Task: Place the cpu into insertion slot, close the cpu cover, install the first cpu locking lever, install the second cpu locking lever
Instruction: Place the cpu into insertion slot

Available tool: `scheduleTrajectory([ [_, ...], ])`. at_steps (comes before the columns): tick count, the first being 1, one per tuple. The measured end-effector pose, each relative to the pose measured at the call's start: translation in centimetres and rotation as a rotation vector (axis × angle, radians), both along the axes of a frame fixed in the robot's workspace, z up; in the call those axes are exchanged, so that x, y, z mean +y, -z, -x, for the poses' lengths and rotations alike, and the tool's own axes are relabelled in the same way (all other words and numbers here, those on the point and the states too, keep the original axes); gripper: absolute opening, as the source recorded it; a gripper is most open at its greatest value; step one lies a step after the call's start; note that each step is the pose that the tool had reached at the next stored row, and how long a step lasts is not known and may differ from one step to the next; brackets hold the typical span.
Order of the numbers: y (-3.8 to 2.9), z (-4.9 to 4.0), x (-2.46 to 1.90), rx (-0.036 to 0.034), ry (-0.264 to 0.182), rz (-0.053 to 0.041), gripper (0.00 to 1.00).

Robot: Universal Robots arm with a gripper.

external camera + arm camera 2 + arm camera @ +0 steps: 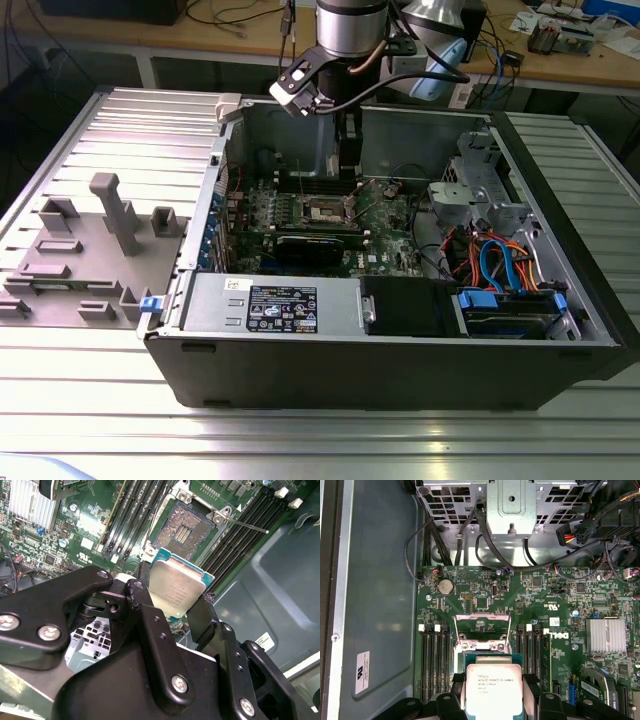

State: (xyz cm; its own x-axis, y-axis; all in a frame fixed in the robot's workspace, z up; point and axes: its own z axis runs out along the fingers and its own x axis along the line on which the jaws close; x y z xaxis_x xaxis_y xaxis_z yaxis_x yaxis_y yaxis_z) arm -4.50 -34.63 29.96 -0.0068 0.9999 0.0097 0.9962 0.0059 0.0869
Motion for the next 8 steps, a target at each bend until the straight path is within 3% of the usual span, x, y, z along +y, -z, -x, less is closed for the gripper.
scheduleTrajectory([
  [8,0.07,0.00,0.00,0.0000,0.000,0.0000,0.54],
])
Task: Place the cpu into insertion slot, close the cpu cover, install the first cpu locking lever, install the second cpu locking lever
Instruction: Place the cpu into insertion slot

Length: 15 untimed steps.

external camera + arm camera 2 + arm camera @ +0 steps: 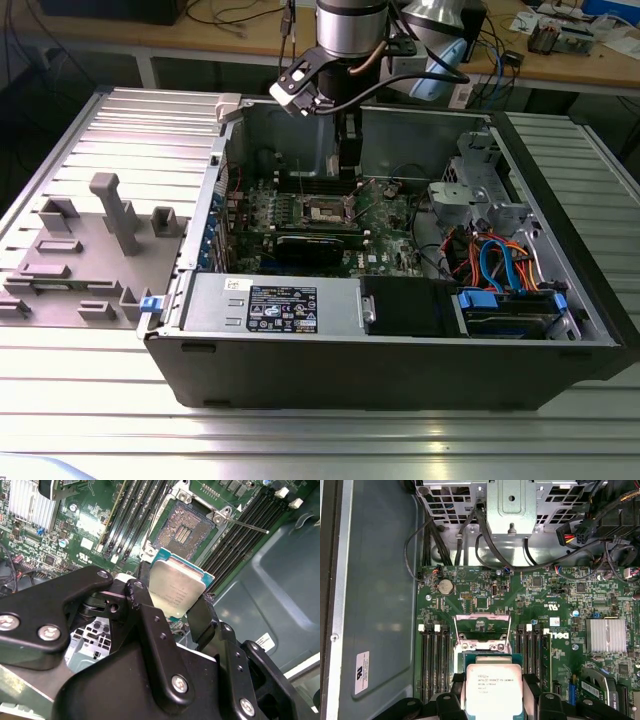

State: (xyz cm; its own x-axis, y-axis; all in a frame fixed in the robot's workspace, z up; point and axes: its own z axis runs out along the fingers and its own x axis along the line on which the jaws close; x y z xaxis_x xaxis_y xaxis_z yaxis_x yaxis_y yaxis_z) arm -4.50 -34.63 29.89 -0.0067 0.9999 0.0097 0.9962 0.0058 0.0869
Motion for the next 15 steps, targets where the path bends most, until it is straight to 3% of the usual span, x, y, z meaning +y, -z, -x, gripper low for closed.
scheduleTrajectory([
  [6,0.11,0.02,0.00,-0.0004,0.000,-0.0003,0.54],
  [11,0.89,0.31,0.12,-0.0003,0.002,0.0016,0.54],
  [15,0.97,0.32,0.12,-0.0003,0.002,0.0017,0.54],
])
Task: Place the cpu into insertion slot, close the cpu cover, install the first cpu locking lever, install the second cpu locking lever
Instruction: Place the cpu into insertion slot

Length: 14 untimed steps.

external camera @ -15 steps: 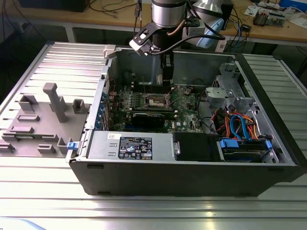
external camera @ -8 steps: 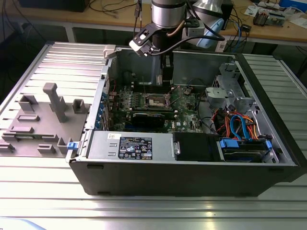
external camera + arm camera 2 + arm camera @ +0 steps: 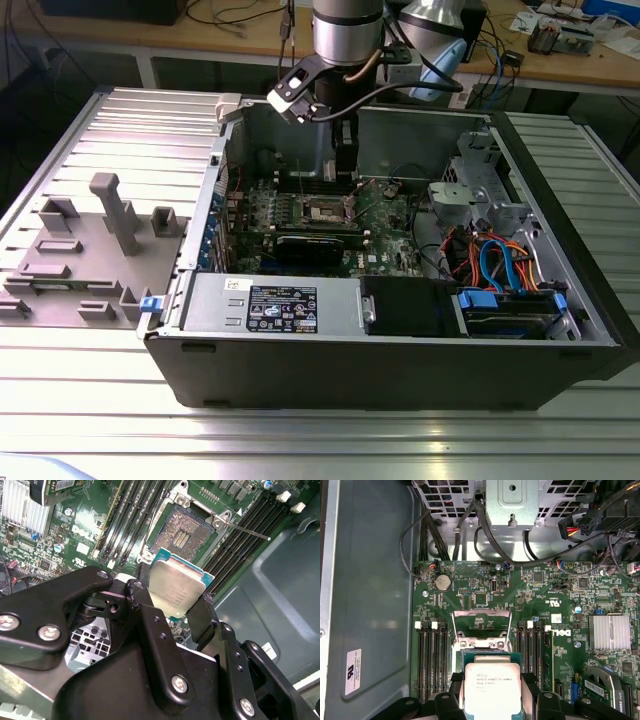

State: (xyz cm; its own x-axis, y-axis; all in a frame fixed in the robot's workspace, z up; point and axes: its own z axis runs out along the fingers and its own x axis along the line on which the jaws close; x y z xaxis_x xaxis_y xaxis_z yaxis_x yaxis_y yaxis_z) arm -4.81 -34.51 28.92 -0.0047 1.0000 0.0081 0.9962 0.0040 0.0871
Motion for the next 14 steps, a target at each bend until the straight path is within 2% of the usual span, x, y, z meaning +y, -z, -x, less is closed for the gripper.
scheduleTrajectory([
  [14,0.33,0.00,0.00,0.0000,0.000,-0.0001,0.54],
])
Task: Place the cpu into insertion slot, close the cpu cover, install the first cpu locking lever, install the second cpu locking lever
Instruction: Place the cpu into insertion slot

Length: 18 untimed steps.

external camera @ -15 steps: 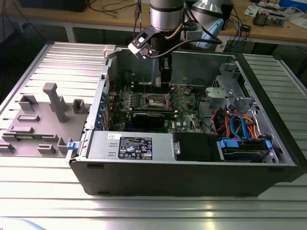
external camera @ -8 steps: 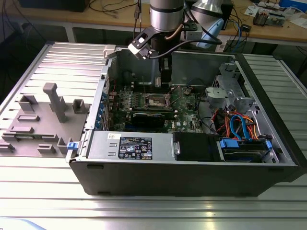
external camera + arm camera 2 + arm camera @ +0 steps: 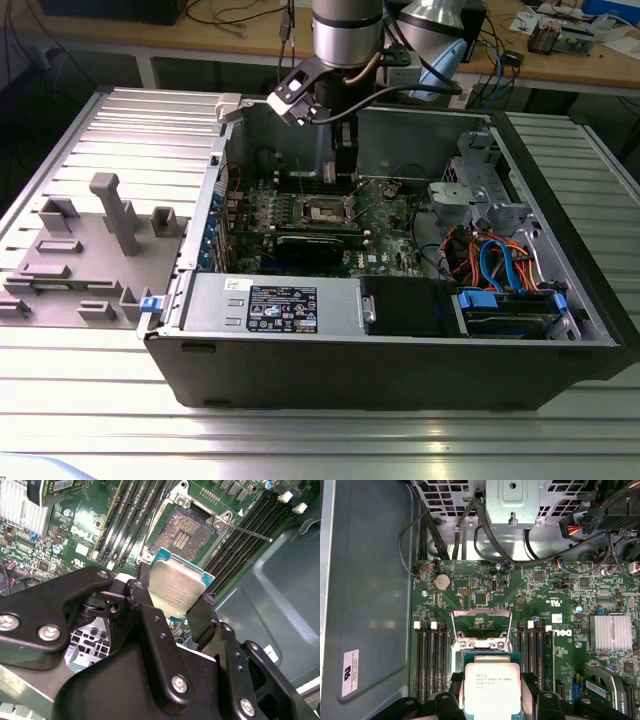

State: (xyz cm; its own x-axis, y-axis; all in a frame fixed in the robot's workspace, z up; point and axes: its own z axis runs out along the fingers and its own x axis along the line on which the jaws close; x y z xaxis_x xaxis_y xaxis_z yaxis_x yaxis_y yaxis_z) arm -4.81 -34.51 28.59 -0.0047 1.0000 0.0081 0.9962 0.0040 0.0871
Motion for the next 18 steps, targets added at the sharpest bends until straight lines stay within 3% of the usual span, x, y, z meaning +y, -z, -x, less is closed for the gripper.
scheduleTrajectory([
  [14,0.17,0.00,0.01,-0.0003,0.000,-0.0004,0.54],
  [18,1.21,0.31,0.02,0.0000,0.000,0.0000,0.54],
])
